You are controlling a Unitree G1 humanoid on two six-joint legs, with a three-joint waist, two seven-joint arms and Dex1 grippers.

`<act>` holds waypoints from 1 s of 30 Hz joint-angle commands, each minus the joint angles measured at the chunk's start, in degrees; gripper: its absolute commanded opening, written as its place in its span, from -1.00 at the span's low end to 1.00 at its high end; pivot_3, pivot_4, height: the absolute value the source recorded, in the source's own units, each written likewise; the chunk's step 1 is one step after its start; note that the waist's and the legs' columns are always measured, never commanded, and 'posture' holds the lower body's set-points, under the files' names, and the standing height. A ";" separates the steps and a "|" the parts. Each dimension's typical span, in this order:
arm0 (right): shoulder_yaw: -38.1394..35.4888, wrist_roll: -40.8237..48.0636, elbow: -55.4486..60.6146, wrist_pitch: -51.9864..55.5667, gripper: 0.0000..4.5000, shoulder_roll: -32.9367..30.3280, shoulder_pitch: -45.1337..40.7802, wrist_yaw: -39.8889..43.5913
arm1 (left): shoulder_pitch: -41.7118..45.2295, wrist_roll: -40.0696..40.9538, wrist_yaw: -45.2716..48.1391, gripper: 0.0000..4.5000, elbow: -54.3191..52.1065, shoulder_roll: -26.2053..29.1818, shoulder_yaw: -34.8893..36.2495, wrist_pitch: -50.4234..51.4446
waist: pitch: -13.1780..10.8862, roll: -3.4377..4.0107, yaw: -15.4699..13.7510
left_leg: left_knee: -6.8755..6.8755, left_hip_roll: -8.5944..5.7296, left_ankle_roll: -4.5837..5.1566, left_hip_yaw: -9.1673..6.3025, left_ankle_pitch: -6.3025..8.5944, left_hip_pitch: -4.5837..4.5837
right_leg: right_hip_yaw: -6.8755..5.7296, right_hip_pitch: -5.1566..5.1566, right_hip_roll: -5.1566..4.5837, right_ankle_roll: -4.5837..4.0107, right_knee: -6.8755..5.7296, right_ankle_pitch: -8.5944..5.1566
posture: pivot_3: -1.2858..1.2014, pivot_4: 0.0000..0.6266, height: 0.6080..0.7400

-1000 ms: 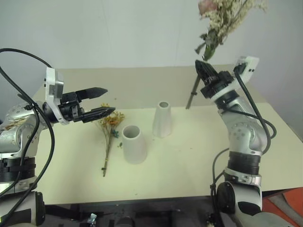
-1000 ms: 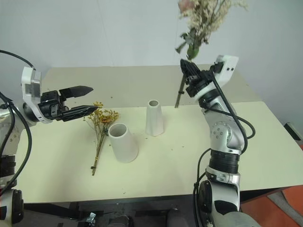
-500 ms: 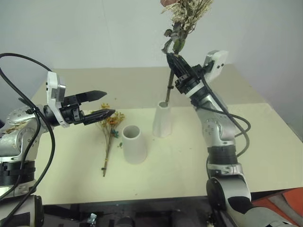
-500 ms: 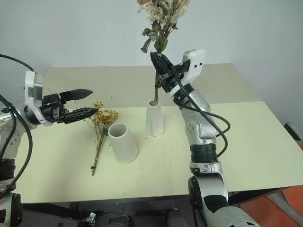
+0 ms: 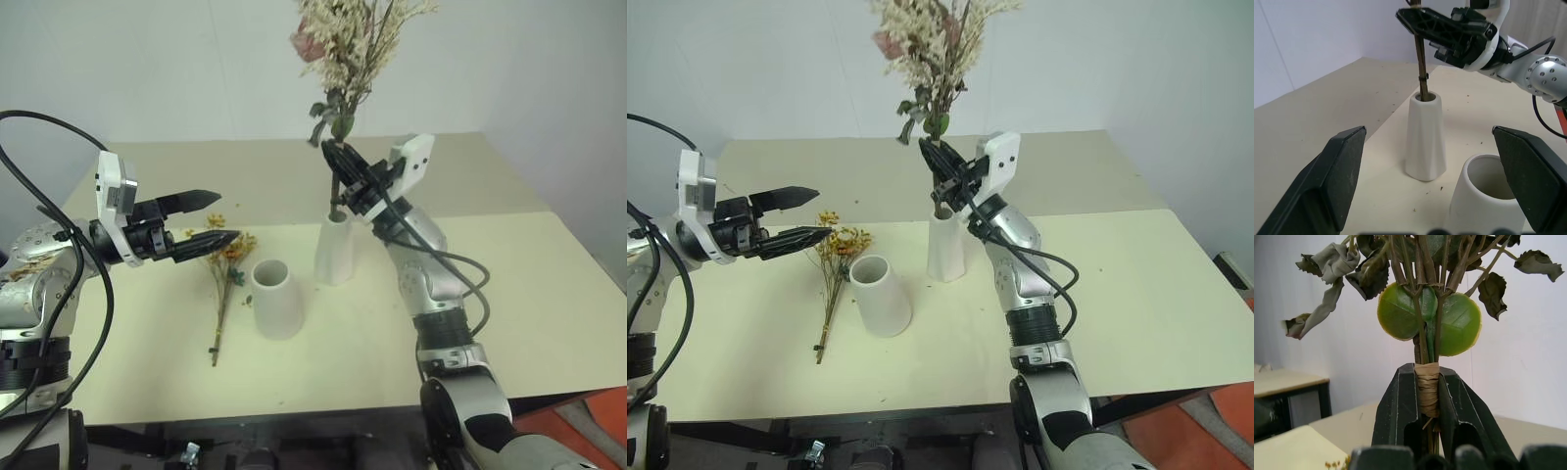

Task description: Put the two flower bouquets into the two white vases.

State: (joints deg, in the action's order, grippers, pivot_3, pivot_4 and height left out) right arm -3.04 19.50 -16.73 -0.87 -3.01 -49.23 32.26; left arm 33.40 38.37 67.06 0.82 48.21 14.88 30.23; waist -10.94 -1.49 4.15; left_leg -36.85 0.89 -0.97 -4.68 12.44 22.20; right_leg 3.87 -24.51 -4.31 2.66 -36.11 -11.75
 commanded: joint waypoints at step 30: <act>0.81 -3.56 9.64 -5.29 0.99 -1.91 11.07 -2.10 | 1.79 0.27 1.02 1.00 0.39 1.55 1.29 -0.75 | 0.00 0.00 -0.06 | 0.00 0.00 0.00 0.00 0.00 -0.02 | 0.00 0.00 0.01 0.00 -0.01 0.00 | 0.03 -0.52 1.00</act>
State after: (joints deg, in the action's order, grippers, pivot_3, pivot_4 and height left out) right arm -2.50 14.82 -10.26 -6.55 -4.50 -38.24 30.09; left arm 33.75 38.34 68.08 1.36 48.72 14.86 30.21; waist -10.94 -1.49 4.09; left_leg -36.85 0.89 -0.98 -4.68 12.43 22.19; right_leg 3.87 -24.50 -4.30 2.67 -36.11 -11.75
